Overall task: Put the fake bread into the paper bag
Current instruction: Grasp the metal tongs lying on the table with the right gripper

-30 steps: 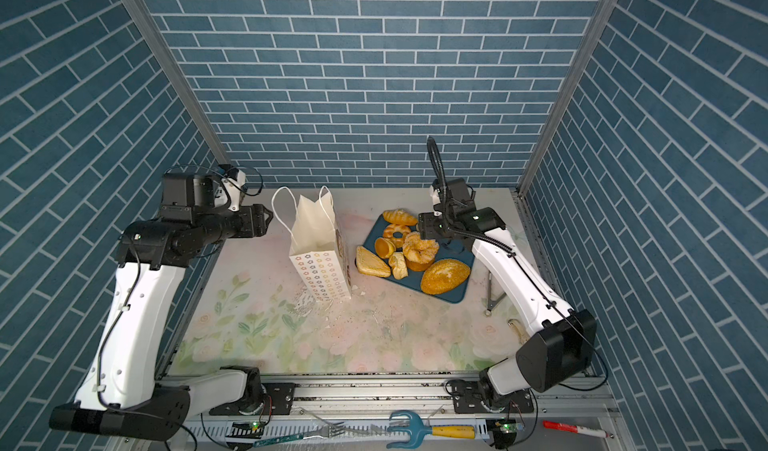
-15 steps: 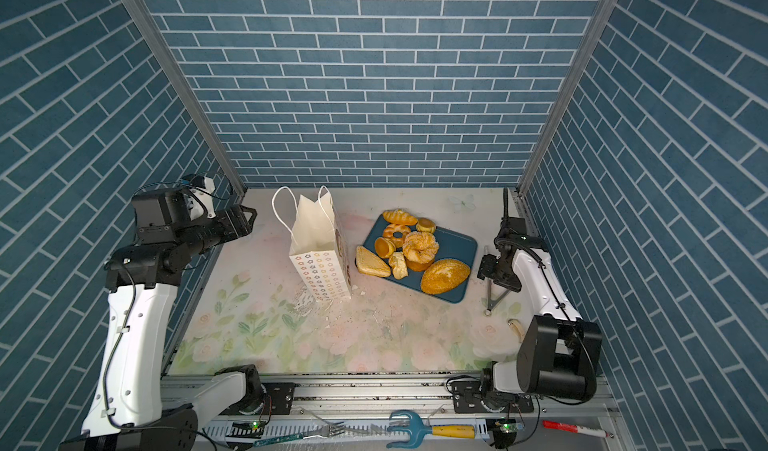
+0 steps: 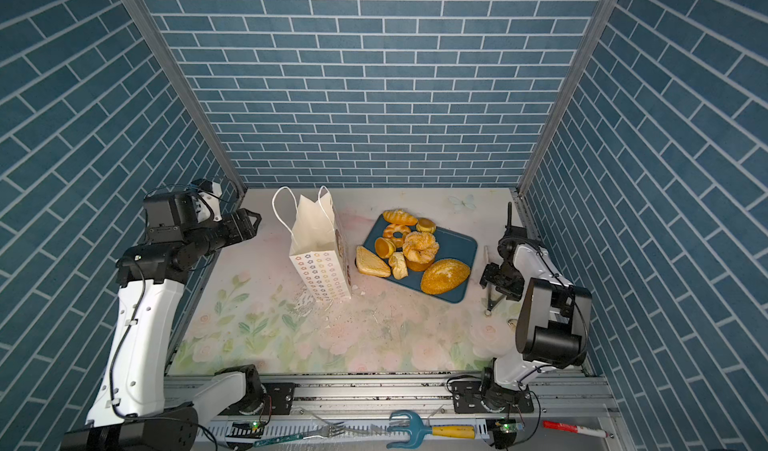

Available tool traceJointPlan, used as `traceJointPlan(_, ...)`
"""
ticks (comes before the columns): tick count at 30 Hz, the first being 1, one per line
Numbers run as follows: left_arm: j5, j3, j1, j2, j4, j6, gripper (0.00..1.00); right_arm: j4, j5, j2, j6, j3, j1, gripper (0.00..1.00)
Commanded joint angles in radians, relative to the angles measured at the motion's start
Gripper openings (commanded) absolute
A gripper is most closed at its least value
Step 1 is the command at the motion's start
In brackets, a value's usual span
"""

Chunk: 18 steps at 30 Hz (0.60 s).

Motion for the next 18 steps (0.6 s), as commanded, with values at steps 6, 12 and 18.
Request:
traceJointPlan(6,-0.006,0.006,0.006,0.027,0.020,0.031,0.78,0.056,0.011,0.097,0.038,0.015,-0.023,0.74)
traceJointPlan(12,-0.016,0.009,0.006,0.029,0.008,0.041,0.78,0.069,0.019,0.158,0.014,0.043,-0.025,0.70)
traceJointPlan(18,-0.010,0.003,0.006,0.031,0.010,0.031,0.78,0.073,0.034,0.182,-0.037,0.078,-0.026,0.63)
